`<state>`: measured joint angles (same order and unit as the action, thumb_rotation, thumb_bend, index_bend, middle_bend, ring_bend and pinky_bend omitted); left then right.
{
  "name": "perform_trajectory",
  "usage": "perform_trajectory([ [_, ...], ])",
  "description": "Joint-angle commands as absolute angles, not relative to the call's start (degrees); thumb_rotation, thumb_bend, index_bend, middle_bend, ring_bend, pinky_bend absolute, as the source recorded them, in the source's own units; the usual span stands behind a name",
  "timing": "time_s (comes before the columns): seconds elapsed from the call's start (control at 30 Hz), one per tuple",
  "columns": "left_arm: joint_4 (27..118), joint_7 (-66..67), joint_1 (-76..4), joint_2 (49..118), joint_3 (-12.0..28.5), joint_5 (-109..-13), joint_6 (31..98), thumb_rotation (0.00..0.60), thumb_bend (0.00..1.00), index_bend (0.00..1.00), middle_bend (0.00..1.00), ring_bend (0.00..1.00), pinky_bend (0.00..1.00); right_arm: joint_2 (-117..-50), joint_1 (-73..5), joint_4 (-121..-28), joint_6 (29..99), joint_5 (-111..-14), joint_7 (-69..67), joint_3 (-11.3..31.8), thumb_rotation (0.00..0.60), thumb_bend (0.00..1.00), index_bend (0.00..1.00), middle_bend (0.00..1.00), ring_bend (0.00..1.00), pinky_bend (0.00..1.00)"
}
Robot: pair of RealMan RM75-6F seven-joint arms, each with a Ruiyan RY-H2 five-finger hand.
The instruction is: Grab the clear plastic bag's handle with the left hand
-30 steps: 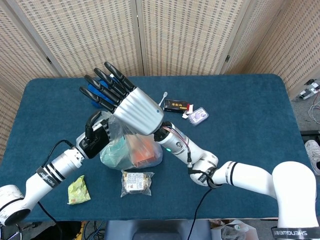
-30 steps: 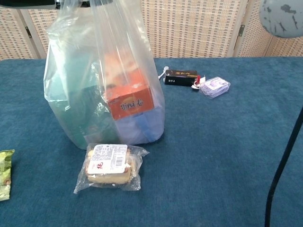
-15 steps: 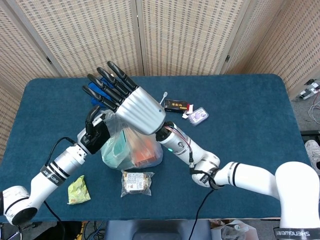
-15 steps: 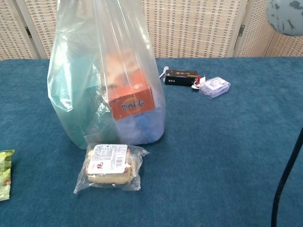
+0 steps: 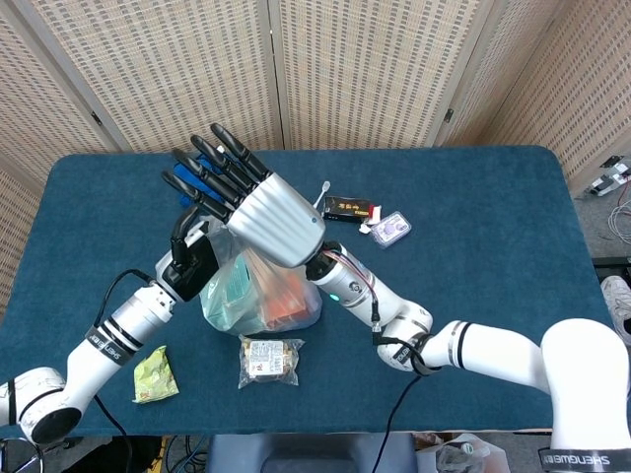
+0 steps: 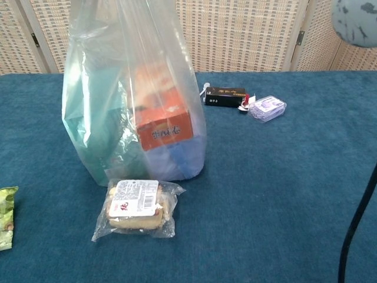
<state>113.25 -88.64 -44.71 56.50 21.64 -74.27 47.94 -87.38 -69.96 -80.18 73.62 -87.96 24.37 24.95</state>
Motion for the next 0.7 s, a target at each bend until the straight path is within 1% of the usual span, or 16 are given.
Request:
perform_trajectory([
  [0.03, 113.59, -89.68, -44.72, 56.82, 22.23, -74.22, 47.16, 0.000, 0.21, 0.26, 0.25, 0.26, 0.18, -87.75, -70.22, -80.10, 73.67, -87.94, 24.67, 25.13, 0.600, 0.26, 0.00, 0.10, 0.00, 0.01],
  [0.17, 113.73, -90.86, -44.79, 57.39, 22.96, -74.41, 46.32, 0.000, 0.21, 0.26, 0.25, 0.26, 0.18, -88.20, -70.51, -80.09, 73.70, -87.69, 24.93, 25.43, 0.600, 0.26, 0.00, 0.10, 0.00, 0.01],
  [0.47, 113.71, -88.83, -45.93, 59.17, 24.92, -72.71, 45.09, 0.000, 0.21, 0.26, 0.25, 0.26, 0.18, -89.14, -71.36, -80.25, 73.48, -87.26, 25.43, 26.02, 0.600, 0.26, 0.00, 0.10, 0.00, 0.01],
  [0.7, 114.38, -87.15, -46.39, 59.81, 25.54, -71.72, 43.27, 0.000, 0.21, 0.26, 0.25, 0.26, 0.18, -89.79, -72.44, -80.30, 73.15, -86.99, 26.23, 26.77, 0.600, 0.26, 0.00, 0.10, 0.00, 0.01],
])
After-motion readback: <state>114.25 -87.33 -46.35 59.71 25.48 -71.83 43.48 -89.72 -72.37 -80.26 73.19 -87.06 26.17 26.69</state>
